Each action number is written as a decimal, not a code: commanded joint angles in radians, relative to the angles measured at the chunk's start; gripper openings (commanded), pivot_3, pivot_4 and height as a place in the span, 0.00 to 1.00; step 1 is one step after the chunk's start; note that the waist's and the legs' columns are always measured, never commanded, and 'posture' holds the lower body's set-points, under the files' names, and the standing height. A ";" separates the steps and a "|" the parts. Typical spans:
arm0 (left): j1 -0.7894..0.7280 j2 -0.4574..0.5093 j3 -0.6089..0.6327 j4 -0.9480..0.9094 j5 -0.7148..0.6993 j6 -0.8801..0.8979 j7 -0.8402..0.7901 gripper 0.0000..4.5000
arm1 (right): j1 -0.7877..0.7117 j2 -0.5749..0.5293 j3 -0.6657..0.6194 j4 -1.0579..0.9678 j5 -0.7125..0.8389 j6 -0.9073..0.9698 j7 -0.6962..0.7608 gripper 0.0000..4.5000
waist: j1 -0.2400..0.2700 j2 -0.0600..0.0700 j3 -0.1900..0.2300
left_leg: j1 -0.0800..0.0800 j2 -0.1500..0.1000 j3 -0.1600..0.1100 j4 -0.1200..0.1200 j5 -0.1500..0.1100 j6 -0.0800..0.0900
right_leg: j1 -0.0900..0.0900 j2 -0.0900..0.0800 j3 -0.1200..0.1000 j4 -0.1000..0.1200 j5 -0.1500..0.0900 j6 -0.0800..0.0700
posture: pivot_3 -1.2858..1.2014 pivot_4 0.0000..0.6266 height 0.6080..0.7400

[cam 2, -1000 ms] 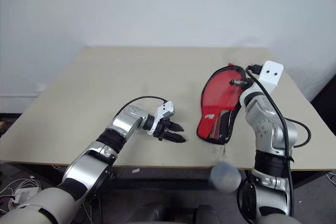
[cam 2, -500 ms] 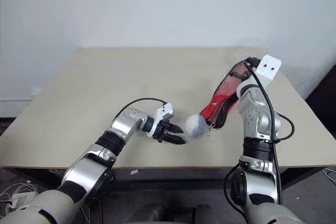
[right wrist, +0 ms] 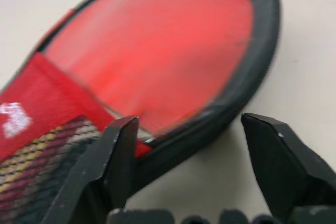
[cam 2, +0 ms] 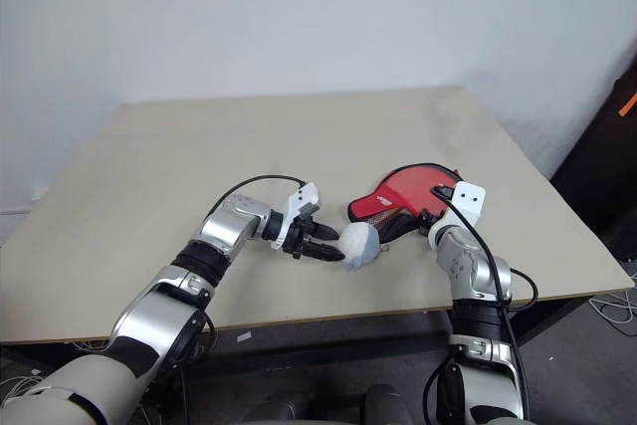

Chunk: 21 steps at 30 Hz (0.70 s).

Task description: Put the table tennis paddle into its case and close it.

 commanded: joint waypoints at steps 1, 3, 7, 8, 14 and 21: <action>-0.057 0.027 0.042 0.025 -0.022 -0.035 -0.008 0.66 | 0.013 -0.027 0.017 -0.143 0.015 -0.076 0.086 0.75 | 0.000 0.000 0.000 | 0.000 0.000 0.000 0.000 0.000 0.000 | 0.000 0.000 0.000 0.000 0.000 0.000 | 0.52 0.00 1.00; -0.077 0.050 0.054 0.054 -0.023 -0.056 -0.009 0.66 | 0.049 -0.058 0.034 -0.213 0.023 -0.102 0.156 0.75 | 0.000 0.000 0.000 | -0.001 0.000 0.000 0.000 0.000 0.000 | -0.001 0.000 0.000 0.000 0.000 0.000 | 0.52 0.00 1.00; -0.124 0.107 0.081 0.143 -0.014 -0.105 0.003 0.66 | 0.153 -0.156 0.083 -0.326 0.026 -0.122 0.297 0.75 | 0.001 0.000 0.000 | -0.008 0.000 -0.001 0.004 0.000 0.000 | -0.008 0.000 -0.002 0.001 0.000 0.000 | 0.52 0.00 1.00; -0.135 0.122 0.087 0.170 -0.009 -0.120 0.012 0.66 | 0.183 -0.178 0.077 -0.359 0.052 -0.108 0.338 0.75 | 0.004 -0.001 0.001 | -0.008 0.000 -0.002 0.005 0.000 0.000 | -0.007 0.000 -0.003 0.001 0.000 0.000 | 0.52 0.00 1.00; -0.201 0.218 0.121 0.331 0.018 -0.178 0.041 0.66 | 0.307 -0.285 0.106 -0.515 0.145 -0.021 0.509 0.75 | 0.021 -0.002 0.002 | -0.009 0.000 -0.001 0.006 0.000 0.000 | -0.007 0.000 -0.003 0.001 0.000 0.000 | 0.52 0.00 1.00; -0.188 0.238 0.115 0.389 0.061 -0.200 0.072 0.66 | 0.320 -0.302 0.110 -0.511 0.145 0.025 0.509 0.75 | 0.050 -0.006 0.005 | -0.010 0.000 -0.002 0.010 -0.001 0.001 | -0.006 -0.001 -0.005 0.001 0.000 0.000 | 0.52 0.00 1.00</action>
